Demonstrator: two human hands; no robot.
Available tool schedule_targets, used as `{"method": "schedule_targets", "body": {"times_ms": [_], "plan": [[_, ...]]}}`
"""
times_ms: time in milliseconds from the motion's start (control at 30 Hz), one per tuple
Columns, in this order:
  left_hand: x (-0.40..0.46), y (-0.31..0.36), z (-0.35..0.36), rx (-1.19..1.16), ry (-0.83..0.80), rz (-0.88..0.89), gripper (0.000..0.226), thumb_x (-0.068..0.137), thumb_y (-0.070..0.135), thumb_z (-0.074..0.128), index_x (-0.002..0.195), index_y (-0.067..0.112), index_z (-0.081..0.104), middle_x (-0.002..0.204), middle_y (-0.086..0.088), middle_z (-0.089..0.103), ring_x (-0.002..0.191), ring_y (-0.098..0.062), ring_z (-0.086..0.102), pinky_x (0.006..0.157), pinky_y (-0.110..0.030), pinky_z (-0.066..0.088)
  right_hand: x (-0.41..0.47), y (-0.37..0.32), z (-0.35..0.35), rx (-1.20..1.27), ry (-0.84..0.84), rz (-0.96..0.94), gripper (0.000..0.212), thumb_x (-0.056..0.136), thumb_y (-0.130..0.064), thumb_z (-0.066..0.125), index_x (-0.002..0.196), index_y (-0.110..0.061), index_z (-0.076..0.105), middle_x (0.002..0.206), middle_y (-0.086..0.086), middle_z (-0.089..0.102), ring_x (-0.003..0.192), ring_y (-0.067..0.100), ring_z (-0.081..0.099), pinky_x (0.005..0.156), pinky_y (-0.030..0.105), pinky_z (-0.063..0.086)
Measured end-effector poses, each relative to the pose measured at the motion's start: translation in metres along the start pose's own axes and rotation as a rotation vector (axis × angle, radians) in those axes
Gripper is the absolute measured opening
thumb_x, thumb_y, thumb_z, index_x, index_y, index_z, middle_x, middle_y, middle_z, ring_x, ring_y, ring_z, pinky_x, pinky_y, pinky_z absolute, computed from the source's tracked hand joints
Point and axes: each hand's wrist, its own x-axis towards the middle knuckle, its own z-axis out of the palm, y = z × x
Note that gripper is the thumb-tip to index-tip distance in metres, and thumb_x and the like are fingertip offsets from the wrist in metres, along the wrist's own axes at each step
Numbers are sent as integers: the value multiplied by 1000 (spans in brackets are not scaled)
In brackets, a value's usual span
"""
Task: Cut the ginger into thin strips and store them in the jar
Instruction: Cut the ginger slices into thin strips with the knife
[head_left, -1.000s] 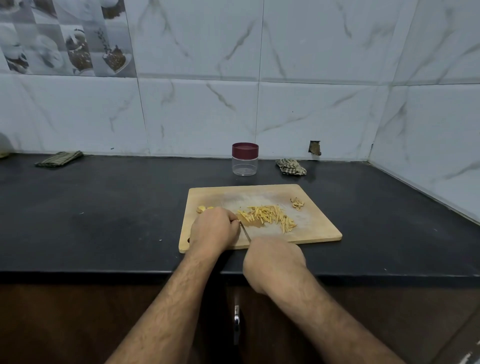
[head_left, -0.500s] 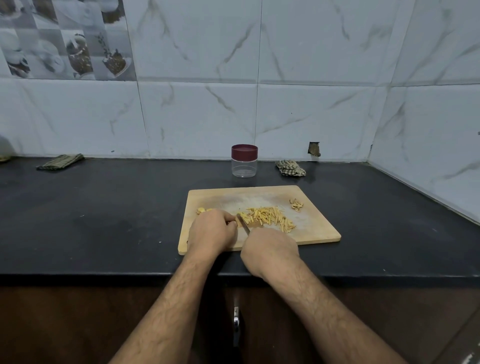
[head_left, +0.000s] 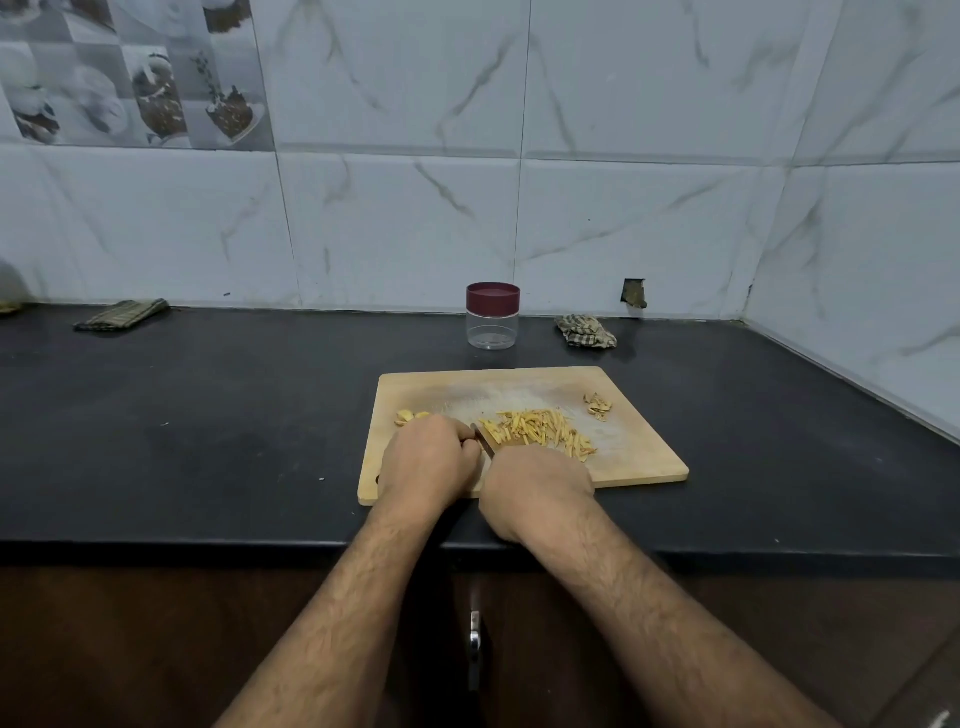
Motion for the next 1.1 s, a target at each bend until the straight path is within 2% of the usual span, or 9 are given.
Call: {"method": "schedule_targets", "body": {"times_ms": [100,233,400,533,633,733,800,967,1100], "plan": [[0,0,0,11,-6,14,27,87,22,51,91,24,78,80,3,73,75,-22,63,66,-31,53,2,-1,0,-8,-11,-9,28,96,-14,51,123,-15,58,123,3,61,112,23,57,78,32,39],[4,0,-3,-11,-18,-9,24,89,25,54,92,28,78,84,6,73,77,-20,60,59,-27,43,3,-2,0,-9,-32,1,25,95,-14,53,118,-14,60,111,2,61,91,22,53,73,33,41],[9,3,-5,-30,-58,-59,23,87,28,58,73,24,75,65,3,65,69,-24,58,52,-25,35,3,-3,1,-6,-38,-4,26,94,-12,54,119,-13,60,118,4,62,104,22,59,75,33,41],[10,3,-4,-22,-56,-58,21,86,27,59,76,26,77,62,6,64,67,-22,58,52,-25,36,1,-3,-1,5,-45,3,28,95,-12,54,123,-12,59,121,4,61,106,22,59,74,33,41],[10,3,-4,-4,-53,-53,20,84,25,59,80,27,78,72,5,70,72,-22,61,54,-26,41,-3,-1,0,11,-55,1,31,94,-12,55,125,-12,58,120,4,62,100,22,57,73,32,39],[10,3,-4,9,-50,-38,21,84,24,58,84,26,79,77,4,72,76,-22,62,59,-28,49,-9,3,2,4,-97,8,30,90,-10,60,120,-13,60,100,4,61,84,21,48,72,32,40],[9,3,-4,26,-41,-33,22,85,23,58,86,26,79,77,4,72,74,-21,62,57,-27,46,-15,6,5,9,-130,34,30,90,-10,61,119,-14,60,84,3,50,82,21,47,69,32,42],[7,4,-5,29,-22,-16,24,86,22,57,91,25,80,88,5,76,76,-19,62,61,-26,46,-22,13,4,-1,-113,55,31,90,-12,61,120,-13,60,85,5,48,81,22,49,67,33,44],[6,5,-7,17,-27,-19,25,85,19,56,91,24,80,91,6,76,79,-20,64,62,-28,49,-14,15,-1,30,-78,60,28,89,-11,60,117,-13,62,93,4,51,83,23,51,68,33,45]]}}
